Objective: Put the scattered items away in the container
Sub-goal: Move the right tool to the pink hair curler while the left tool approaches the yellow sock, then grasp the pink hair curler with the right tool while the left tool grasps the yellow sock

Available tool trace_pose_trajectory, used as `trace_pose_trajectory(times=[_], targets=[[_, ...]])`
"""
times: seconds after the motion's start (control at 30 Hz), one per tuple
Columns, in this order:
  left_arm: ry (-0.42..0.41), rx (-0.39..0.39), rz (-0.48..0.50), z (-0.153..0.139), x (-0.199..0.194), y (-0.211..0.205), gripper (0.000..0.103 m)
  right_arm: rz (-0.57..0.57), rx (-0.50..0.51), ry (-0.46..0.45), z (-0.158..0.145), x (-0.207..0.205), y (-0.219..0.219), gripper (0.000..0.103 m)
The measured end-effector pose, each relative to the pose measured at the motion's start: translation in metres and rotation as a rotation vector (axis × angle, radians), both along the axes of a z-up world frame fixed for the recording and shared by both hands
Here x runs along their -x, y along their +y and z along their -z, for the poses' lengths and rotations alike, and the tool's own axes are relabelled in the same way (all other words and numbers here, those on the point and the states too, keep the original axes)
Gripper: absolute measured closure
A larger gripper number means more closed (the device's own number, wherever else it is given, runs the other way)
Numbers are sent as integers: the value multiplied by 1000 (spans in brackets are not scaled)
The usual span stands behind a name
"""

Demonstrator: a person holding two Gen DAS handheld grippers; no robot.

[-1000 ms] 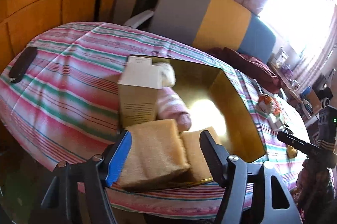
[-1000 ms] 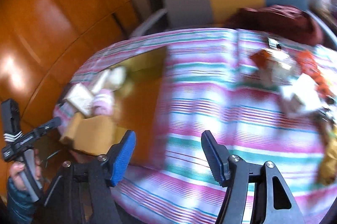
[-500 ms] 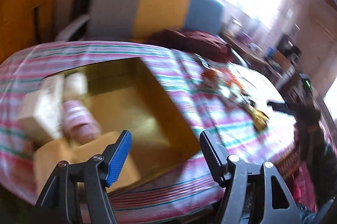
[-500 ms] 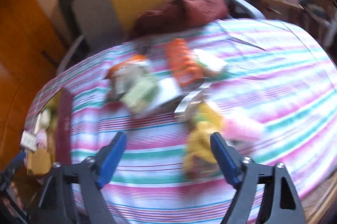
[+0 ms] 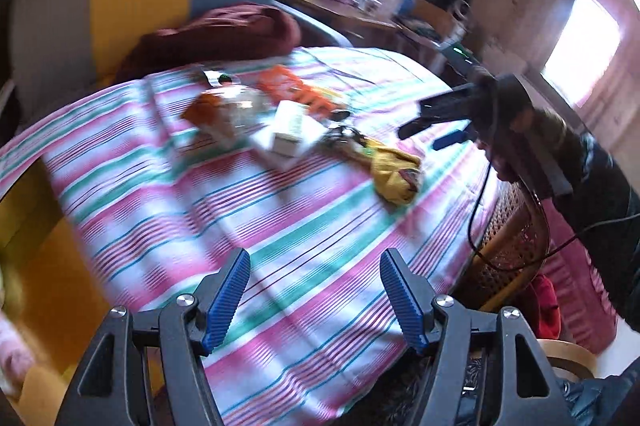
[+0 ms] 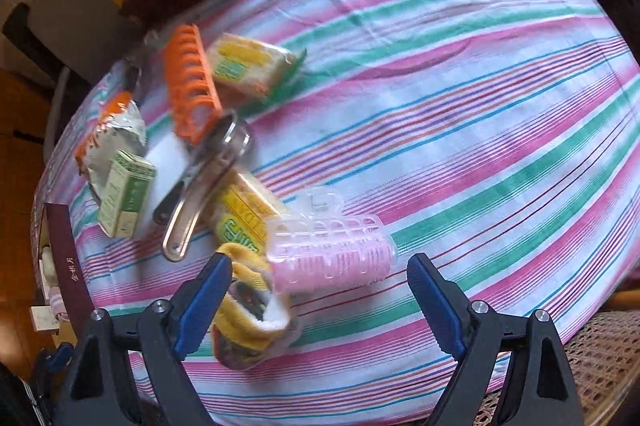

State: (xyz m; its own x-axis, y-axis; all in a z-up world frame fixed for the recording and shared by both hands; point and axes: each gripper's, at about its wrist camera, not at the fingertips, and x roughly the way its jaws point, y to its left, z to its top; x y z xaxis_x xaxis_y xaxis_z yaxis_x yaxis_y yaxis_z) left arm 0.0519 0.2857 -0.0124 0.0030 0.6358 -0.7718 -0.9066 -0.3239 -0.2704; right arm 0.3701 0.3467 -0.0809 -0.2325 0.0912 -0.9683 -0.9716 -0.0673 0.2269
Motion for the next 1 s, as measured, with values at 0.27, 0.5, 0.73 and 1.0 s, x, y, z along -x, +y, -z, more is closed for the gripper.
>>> trace_pose_trajectory(times=[0.27, 0.5, 0.73, 1.0], targets=[[-115, 14, 121, 25, -12, 76, 35, -36, 69, -1, 11, -5, 2, 19], [-172, 45, 165, 48, -17, 119, 34, -88, 49, -27, 6, 0, -7, 32], [-194, 54, 196, 59, -23, 149, 34, -57, -29, 21, -9, -9, -14, 33], [-210, 76, 206, 74, -25, 178, 34, -23, -48, 91, -16, -29, -9, 33]])
